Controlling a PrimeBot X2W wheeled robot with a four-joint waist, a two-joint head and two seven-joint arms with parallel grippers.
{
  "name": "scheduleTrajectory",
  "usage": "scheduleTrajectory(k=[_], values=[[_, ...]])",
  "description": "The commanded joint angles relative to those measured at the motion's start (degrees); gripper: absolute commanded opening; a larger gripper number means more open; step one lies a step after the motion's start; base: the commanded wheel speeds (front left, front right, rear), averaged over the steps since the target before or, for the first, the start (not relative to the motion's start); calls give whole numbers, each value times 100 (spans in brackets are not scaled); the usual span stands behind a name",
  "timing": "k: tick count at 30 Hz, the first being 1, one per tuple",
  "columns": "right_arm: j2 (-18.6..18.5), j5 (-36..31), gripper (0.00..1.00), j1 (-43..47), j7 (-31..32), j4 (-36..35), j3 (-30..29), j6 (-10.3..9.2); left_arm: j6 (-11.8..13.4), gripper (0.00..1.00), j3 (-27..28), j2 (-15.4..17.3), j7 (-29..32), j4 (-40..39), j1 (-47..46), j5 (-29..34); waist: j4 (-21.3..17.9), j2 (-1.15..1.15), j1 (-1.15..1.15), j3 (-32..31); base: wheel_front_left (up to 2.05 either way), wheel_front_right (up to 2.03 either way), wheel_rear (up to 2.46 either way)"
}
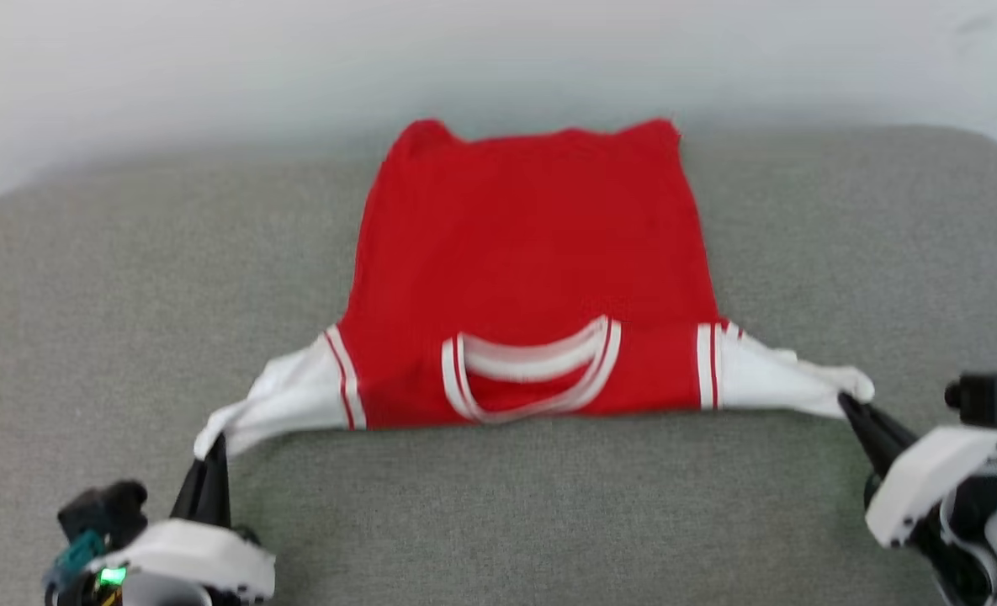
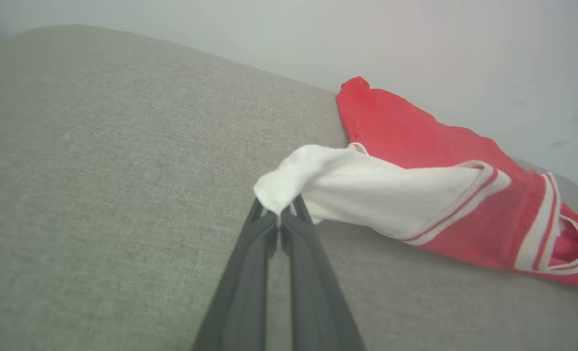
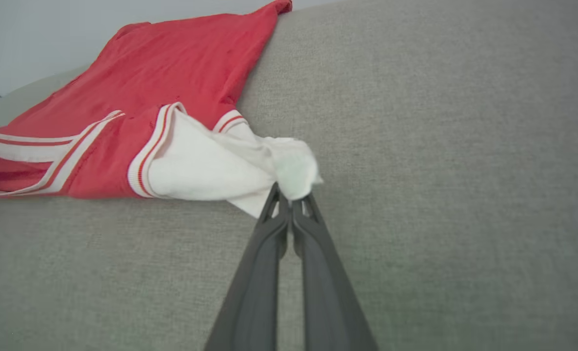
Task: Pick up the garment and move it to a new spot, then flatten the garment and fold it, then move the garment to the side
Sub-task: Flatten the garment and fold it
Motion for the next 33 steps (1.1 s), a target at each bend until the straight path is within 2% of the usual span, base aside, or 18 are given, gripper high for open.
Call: scheduleTrajectory(k=[1, 11, 16, 17, 20, 26, 29, 33], values=[[-10, -42, 0, 300, -12, -81, -119, -6, 70, 0, 45, 14, 28, -151, 240, -8, -14, 0, 3, -274, 0, 0, 0], [359, -546, 0, 2279, 89, -925, -1403, -7, 437, 0, 148, -50, 356, -1186, 1847, -149, 84, 0, 3, -742, 0, 0, 0], [628, -1076, 0, 3047, 369, -1517, -2062, -7, 491, 0, 3, -10, 355, -1591, 2278, 30, 151, 0, 3, -775, 0, 0, 0], [686, -1185, 22, 3135, 437, -1653, -2168, -7, 465, 0, -21, -51, 337, -1662, 2297, 6, 170, 0, 3, -768, 0, 0, 0], [846, -1515, 100, 3301, 572, -2095, -2398, -6, 425, 0, -118, -112, 304, -1833, 2270, 19, 237, 0, 3, -725, 0, 0, 0], [1045, -1819, 100, 2887, 706, -2696, -2916, -5, 390, 0, -326, -80, 313, -2040, 2032, 188, 387, 0, 3, -486, 0, 0, 0], [1011, -1848, 100, 2598, 740, -2688, -3084, -5, 384, 0, -393, -69, 304, -2103, 1922, 274, 458, 0, 3, -359, 0, 0, 0], [887, -1763, 100, 1717, 960, -2377, -3271, -5, 376, 0, -561, -102, 260, -2242, 1656, 430, 625, 0, 3, 9, 0, 0, 0]])
